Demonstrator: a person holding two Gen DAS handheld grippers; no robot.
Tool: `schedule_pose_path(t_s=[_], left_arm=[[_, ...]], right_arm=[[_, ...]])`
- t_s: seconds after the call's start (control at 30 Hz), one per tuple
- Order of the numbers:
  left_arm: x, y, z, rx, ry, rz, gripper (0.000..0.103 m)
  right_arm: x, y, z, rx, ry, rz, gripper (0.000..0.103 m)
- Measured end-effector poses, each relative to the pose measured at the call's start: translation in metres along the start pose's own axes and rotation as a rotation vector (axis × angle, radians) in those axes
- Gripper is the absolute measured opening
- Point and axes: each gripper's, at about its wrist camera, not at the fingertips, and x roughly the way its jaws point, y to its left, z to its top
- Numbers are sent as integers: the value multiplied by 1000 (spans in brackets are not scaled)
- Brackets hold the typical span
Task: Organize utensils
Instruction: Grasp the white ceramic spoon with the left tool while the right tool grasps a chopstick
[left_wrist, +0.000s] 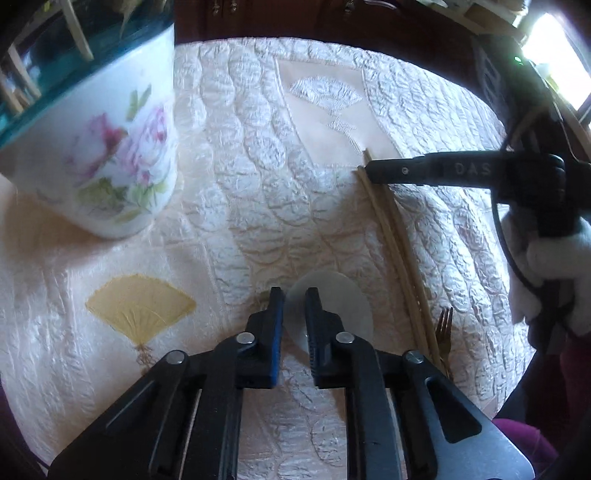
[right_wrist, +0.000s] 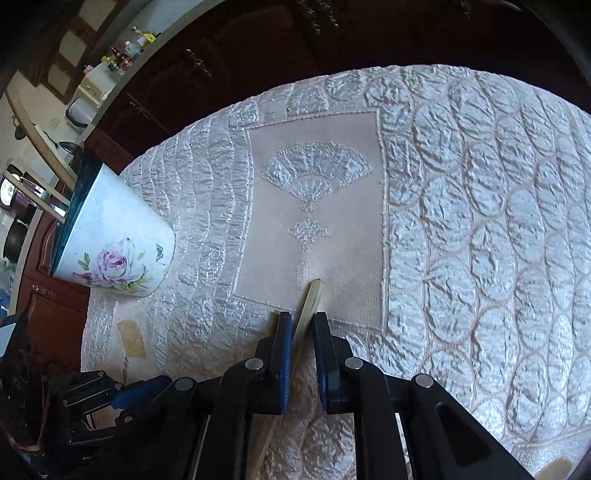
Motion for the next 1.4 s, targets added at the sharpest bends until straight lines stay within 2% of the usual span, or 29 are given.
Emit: schedule_pose_path(t_s=[0.13,0.37,0.63,0.73,0.8,0.9,0.93,0.97,1.0,1.07,1.2,1.23,1.3,1.4], left_arm=[[-22,9,2,-41,-47,-16,2],[-53,28,-6,-99,-103,-11,1],[-120,41,-13,-144,-264,4,1],[-133,42,-14,-136,-291,21,0],[-132,46,-16,-154,-287,24,0],[-115,54,-21,-212,-232,10,2],[-106,58,-23,-221,-207,9,7],[-96,62,-26,-230,-186,17,20],[-83,67,-29,-244,-156,26,26],[-60,71,-29,-259,-110,9,31],[-25,75,-28,-242,-28,11,34],[-21,73,-28,-237,-21,14,35],[-21,66,-27,-199,-35,1,45],[-15,55,-22,-144,-25,9,47]], right_arm=[[-20,6,8,3,-58,43,9],[-66,25,8,-45,-145,85,7],[-122,51,-6,-129,-248,115,6],[-130,58,-8,-149,-257,112,6],[-132,61,-10,-151,-260,115,6],[-134,63,-15,-151,-256,125,6],[-134,63,-16,-154,-255,124,6],[-134,64,-16,-158,-255,123,6],[-136,66,-17,-162,-256,125,6],[-139,67,-16,-167,-260,125,6],[-139,64,-11,-163,-249,116,6],[-135,63,-10,-164,-229,113,6],[-121,60,-8,-163,-190,79,6],[-87,55,-1,-145,-126,47,12]])
